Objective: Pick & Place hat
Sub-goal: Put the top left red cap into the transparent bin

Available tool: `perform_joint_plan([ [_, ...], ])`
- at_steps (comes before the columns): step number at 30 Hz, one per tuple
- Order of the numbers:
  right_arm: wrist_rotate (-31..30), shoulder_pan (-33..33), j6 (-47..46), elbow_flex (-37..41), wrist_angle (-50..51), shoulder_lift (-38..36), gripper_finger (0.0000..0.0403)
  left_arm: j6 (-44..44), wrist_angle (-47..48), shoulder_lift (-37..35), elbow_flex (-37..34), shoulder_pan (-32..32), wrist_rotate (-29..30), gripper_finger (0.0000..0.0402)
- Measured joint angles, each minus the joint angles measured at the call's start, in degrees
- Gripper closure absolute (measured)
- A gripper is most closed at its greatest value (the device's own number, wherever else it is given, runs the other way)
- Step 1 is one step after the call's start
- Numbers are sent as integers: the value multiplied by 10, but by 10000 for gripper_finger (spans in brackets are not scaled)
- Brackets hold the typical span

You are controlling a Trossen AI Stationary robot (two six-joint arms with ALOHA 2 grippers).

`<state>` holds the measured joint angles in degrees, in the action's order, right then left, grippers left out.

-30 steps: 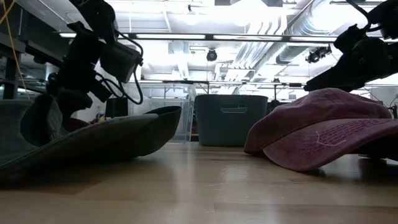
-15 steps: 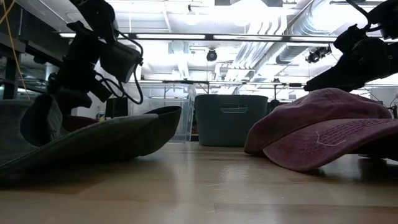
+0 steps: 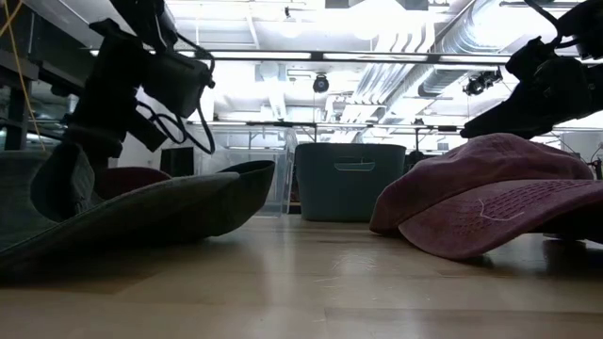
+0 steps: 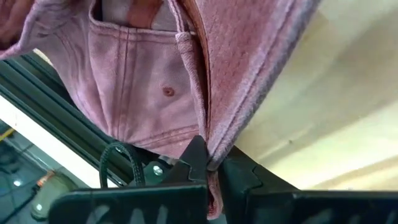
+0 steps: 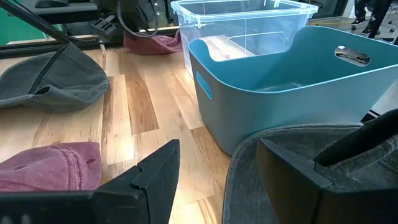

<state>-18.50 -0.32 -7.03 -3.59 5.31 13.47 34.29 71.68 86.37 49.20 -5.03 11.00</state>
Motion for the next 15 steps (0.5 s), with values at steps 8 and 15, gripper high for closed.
perform_joint_plan([
  [8, 0, 0, 0, 0, 0, 0, 194, 5, 56, 0, 27, 86, -59, 400],
  [15, 0, 0, 0, 0, 0, 0, 194, 1, 60, 0, 51, 187, -74, 401],
])
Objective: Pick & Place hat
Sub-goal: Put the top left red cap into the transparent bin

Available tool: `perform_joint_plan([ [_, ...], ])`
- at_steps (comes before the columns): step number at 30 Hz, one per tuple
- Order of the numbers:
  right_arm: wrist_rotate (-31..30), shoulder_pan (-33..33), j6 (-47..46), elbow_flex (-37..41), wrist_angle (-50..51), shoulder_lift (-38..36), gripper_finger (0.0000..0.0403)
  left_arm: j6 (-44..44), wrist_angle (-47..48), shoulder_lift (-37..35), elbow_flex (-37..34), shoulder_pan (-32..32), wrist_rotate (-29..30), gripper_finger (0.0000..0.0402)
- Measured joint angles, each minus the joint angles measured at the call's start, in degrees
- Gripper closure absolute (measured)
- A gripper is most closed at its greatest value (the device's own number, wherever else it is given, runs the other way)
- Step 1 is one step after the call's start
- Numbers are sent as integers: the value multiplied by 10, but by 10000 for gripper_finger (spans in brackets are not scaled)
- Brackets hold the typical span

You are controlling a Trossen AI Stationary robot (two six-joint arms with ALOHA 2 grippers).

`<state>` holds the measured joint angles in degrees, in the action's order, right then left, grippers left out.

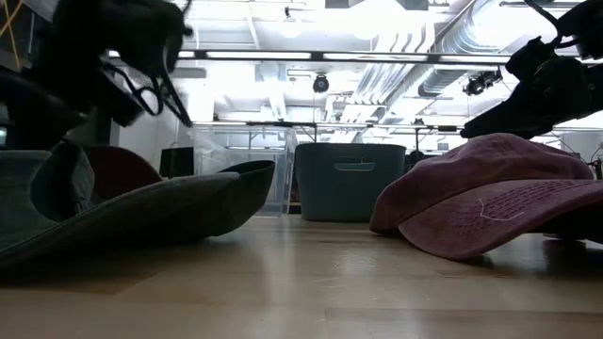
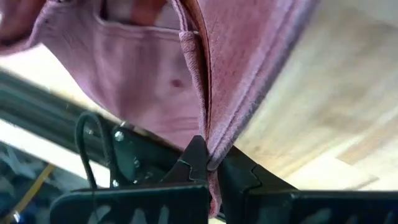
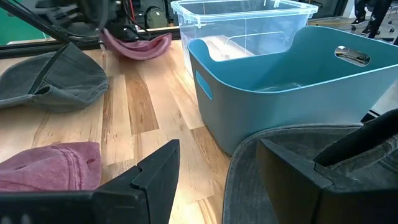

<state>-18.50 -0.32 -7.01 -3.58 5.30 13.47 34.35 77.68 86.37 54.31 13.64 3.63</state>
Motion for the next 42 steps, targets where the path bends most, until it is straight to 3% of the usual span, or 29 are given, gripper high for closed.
perform_joint_plan([
  [11, 0, 0, 0, 0, 0, 0, 194, -28, -65, 0, 21, 115, 90, 401],
  [18, 0, 0, 0, 0, 0, 0, 194, -12, -61, 7, 20, 115, 119, 401],
  [32, 0, 0, 0, 0, 0, 0, 194, -8, -38, 7, 21, 115, 118, 401],
  [42, 0, 0, 0, 0, 0, 0, 194, 13, 42, -27, 74, 115, 135, 401],
])
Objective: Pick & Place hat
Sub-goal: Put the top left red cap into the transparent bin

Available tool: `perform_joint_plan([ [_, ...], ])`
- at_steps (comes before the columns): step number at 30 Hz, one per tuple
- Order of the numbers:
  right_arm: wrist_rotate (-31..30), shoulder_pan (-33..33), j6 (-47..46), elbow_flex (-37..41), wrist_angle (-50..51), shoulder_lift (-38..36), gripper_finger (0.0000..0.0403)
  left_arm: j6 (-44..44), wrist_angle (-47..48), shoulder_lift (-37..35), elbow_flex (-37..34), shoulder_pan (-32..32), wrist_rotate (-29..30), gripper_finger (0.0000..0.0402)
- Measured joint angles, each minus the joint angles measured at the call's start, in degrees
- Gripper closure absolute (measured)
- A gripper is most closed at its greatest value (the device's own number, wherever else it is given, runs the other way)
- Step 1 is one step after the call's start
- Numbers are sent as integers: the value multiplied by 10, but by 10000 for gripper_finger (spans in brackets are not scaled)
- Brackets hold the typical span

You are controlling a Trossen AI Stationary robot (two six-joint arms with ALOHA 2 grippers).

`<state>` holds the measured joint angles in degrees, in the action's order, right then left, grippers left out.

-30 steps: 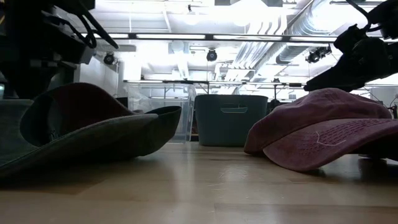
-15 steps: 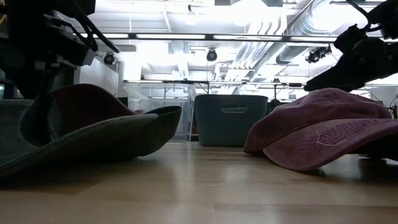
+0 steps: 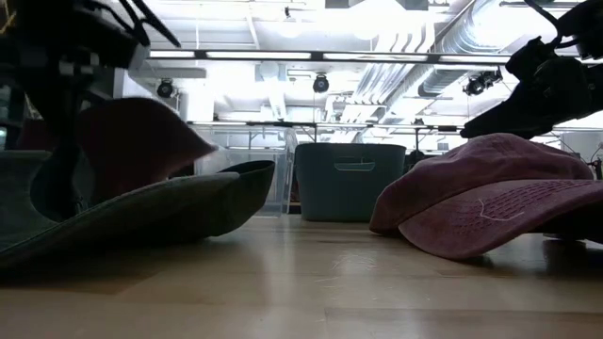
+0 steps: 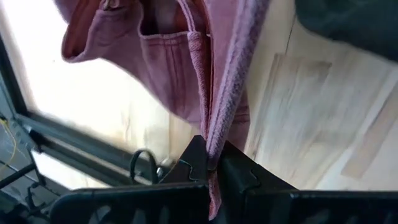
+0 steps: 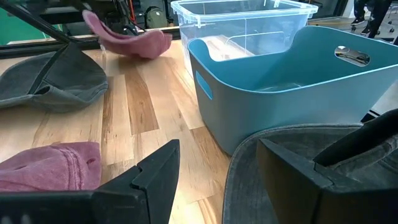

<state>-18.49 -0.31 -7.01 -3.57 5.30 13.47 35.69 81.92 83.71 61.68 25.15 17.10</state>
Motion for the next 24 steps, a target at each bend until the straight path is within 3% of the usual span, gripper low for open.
perform_joint_plan([
  [6, 0, 0, 0, 0, 0, 0, 195, 30, 81, -28, 42, 0, -9, 401],
  [15, 0, 0, 0, 0, 0, 0, 194, 86, 81, -71, 113, -8, 14, 401],
  [24, 0, 0, 0, 0, 0, 0, 194, 284, 81, -72, 184, -75, 0, 401],
])
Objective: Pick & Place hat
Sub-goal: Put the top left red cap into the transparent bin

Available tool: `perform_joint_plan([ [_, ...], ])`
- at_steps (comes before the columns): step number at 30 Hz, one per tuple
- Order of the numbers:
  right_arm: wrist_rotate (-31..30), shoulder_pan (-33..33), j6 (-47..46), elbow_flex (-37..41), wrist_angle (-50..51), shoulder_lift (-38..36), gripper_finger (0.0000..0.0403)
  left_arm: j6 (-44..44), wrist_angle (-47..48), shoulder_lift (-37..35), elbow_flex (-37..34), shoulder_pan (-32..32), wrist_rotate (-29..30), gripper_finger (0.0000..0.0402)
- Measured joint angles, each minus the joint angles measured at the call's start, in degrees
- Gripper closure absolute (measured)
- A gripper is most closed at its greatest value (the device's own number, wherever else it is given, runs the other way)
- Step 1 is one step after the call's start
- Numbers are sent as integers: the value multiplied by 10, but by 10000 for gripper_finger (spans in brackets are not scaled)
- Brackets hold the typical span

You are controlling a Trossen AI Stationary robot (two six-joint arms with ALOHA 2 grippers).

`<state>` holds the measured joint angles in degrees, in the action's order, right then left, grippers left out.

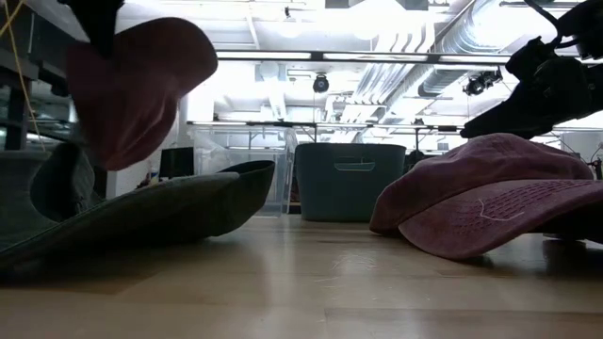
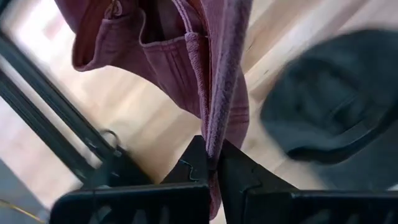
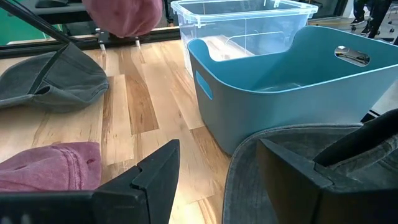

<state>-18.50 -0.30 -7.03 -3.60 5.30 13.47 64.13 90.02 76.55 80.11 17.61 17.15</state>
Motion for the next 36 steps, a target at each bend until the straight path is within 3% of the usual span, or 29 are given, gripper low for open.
perform_joint_plan([
  [8, 0, 0, 0, 0, 0, 0, 194, 70, -7, 6, 84, -67, 30, 401],
  [19, 0, 0, 0, 0, 0, 0, 194, 9, -60, 6, 146, -155, 28, 401],
  [26, 0, 0, 0, 0, 0, 0, 194, -160, -103, 6, 147, -174, 37, 401],
  [32, 0, 0, 0, 0, 0, 0, 194, -304, -104, 6, 147, -174, 94, 401],
  [36, 0, 0, 0, 0, 0, 0, 194, -504, -104, 6, 147, -173, 145, 401],
])
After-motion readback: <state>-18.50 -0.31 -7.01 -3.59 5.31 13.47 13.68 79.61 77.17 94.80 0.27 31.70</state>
